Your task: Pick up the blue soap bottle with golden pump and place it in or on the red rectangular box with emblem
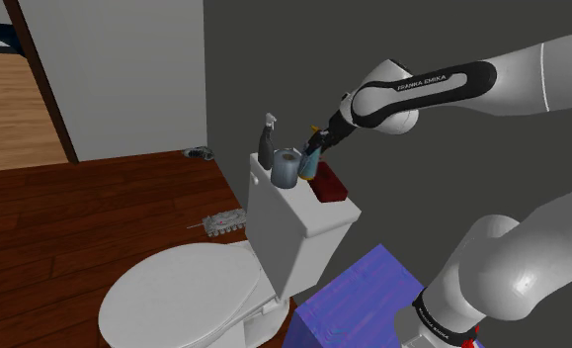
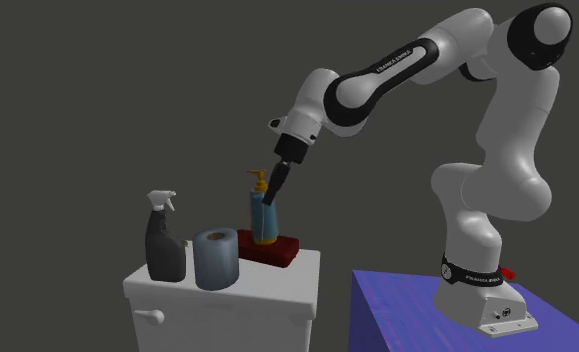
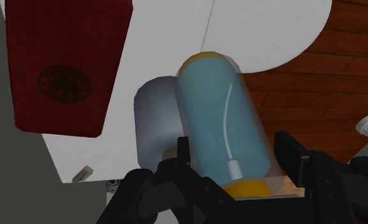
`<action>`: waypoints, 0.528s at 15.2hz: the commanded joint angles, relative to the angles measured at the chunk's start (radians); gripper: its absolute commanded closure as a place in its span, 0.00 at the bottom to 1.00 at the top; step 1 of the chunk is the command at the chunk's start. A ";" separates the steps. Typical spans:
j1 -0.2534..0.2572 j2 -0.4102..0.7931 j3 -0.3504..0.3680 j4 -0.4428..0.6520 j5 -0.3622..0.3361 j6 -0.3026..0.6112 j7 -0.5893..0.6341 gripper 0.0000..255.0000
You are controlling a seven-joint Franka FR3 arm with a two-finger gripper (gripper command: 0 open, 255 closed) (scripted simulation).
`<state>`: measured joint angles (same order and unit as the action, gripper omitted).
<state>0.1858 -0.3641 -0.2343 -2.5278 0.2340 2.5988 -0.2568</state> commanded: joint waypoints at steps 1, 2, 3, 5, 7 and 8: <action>-0.007 0.007 -0.036 0.023 0.006 -0.022 -0.046 1.00; -0.010 0.014 -0.060 0.037 0.012 -0.035 -0.075 1.00; -0.013 0.023 -0.084 0.053 0.018 -0.048 -0.105 1.00; -0.019 0.043 -0.131 0.089 0.031 -0.074 -0.164 1.00; -0.024 0.067 -0.176 0.129 0.049 -0.103 -0.224 1.00; -0.029 0.082 -0.196 0.151 0.060 -0.118 -0.254 1.00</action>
<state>0.1499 -0.2956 -0.4090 -2.3865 0.2877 2.4924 -0.4817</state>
